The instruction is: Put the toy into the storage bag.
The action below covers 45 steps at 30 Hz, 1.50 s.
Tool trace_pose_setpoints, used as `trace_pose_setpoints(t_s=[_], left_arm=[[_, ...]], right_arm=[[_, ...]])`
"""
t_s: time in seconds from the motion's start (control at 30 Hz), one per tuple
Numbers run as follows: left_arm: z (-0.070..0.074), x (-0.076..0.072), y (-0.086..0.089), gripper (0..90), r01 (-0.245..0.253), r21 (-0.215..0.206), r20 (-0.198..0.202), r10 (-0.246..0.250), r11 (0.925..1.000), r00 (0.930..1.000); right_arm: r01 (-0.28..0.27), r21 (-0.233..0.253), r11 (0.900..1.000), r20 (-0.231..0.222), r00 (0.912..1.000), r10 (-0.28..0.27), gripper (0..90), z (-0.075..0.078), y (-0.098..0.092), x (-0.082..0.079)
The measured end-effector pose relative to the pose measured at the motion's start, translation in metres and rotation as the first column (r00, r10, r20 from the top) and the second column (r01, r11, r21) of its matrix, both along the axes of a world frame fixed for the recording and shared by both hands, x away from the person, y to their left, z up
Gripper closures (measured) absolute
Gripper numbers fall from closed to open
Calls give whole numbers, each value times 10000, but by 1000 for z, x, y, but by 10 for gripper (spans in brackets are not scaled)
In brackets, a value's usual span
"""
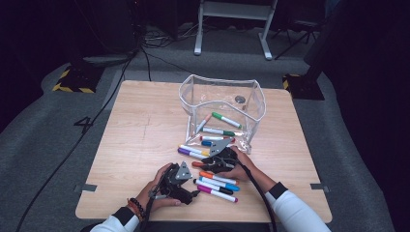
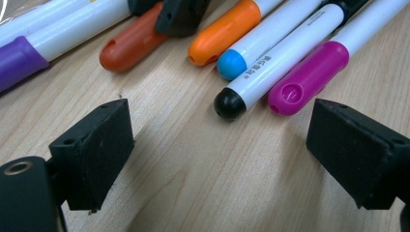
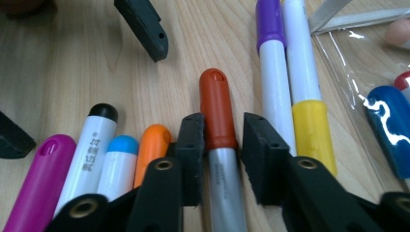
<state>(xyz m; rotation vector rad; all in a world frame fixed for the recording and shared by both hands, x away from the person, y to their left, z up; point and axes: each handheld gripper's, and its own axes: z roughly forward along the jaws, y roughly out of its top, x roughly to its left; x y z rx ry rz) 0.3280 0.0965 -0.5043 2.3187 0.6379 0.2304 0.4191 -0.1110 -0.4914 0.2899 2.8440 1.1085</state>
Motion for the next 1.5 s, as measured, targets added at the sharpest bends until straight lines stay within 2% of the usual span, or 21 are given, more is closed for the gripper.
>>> trace_pose_setpoints(t_s=[0.23,0.4,0.43,0.5,0.7,0.73,0.83,1.03,1.1,1.17,1.3,1.37,1.4,1.43,1.5], left_arm=[[0,0,0,99,1,0,1,-1,10000,10000],[0,0,0,99,11,-3,5,-11,10000,10000],[0,0,0,98,17,0,1,-17,10000,10000],[0,0,0,98,15,0,1,-15,10000,10000],[0,0,0,98,20,2,1,-20,10000,10000],[0,0,0,98,20,2,1,-20,10000,10000],[0,0,0,98,22,4,3,-22,10000,10000],[0,0,0,99,26,10,6,-26,10000,10000],[0,0,0,98,40,10,17,-40,10000,10000],[0,0,0,99,48,21,19,-48,10000,10000],[0,0,0,98,21,3,4,-21,10000,10000],[0,0,0,98,21,4,3,-21,10000,10000],[0,0,0,98,21,1,3,-21,10000,10000],[0,0,0,98,28,-4,9,-28,10000,10000],[0,0,0,98,20,5,3,-20,10000,10000]], right_arm=[[178,-99,9998,265,9995,-175,747,1,-14,-6],[237,-29,9997,146,9996,-237,747,0,-31,-11],[378,-68,9993,224,9990,-376,748,1,-42,-13],[402,-13,9992,133,9991,-402,747,0,-51,-14],[694,-106,9975,335,9971,-690,746,1,-78,-19],[823,-49,9966,220,9964,-821,746,1,-84,-19],[1129,-6,9936,274,9932,-1129,746,1,-100,-20],[1863,303,9820,151,9823,-1868,744,-2,-128,-21],[1989,331,9795,265,9795,-1998,729,-2,-133,-22],[2239,441,9736,189,9742,-2249,682,-3,-135,-22],[2327,454,9715,212,9721,-2338,641,-4,-137,-20],[2341,563,9706,123,9719,-2351,658,-5,-137,-20],[2319,625,9707,130,9724,-2331,716,-5,-137,-20],[2313,689,9704,138,9724,-2328,739,-5,-137,-19],[2268,673,9716,138,9735,-2282,745,-5,-137,-19]])
